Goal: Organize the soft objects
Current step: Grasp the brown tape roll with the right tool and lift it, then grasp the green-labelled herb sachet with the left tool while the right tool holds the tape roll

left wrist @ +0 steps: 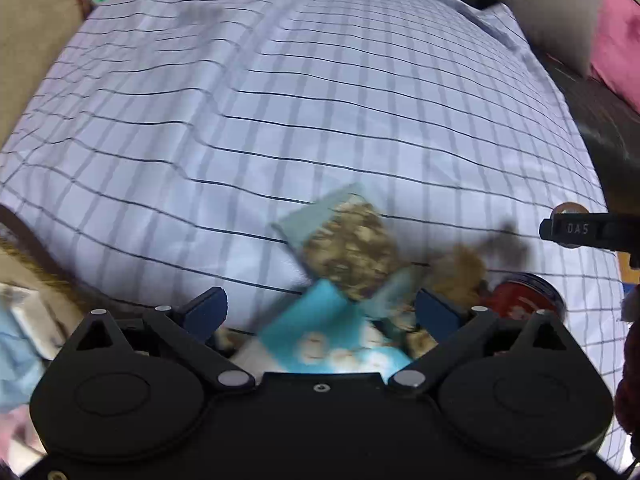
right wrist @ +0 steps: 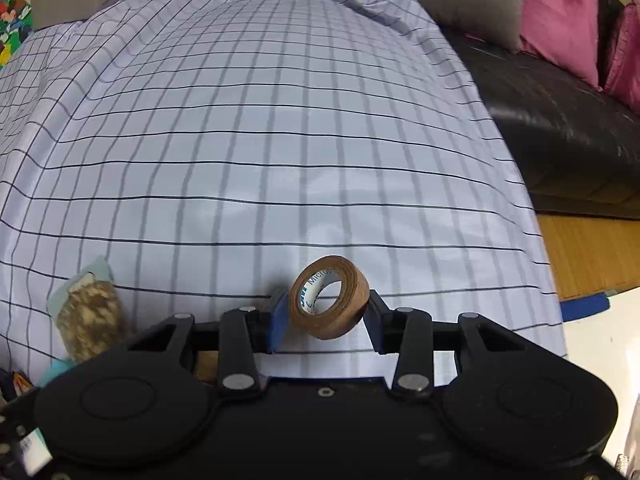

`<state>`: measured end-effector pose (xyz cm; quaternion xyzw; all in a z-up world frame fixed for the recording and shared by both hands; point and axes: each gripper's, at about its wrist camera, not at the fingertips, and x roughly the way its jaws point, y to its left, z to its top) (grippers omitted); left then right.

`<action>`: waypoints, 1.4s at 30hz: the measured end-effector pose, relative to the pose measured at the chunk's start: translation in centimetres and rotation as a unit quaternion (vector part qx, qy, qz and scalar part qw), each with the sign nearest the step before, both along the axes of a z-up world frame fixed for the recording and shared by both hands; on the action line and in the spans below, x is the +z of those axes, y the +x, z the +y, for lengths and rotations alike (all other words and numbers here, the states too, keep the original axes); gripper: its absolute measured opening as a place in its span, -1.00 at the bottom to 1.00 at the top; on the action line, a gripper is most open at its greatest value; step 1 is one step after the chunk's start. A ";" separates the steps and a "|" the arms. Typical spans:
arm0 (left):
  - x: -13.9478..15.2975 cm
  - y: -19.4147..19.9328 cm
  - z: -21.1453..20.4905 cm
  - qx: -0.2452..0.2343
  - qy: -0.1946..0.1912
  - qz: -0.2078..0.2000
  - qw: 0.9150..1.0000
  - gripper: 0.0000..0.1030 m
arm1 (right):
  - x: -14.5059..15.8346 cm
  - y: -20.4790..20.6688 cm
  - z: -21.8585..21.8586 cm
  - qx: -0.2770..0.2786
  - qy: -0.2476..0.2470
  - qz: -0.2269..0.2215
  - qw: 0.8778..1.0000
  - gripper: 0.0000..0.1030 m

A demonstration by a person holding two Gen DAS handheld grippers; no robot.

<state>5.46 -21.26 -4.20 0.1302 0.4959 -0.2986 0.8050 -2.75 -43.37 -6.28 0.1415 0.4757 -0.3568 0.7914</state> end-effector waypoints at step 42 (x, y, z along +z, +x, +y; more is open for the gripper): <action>-5.9 4.6 -6.3 0.044 0.023 0.035 0.998 -0.10 | -4.8 -8.8 -5.9 -0.033 0.032 0.029 0.999 -0.22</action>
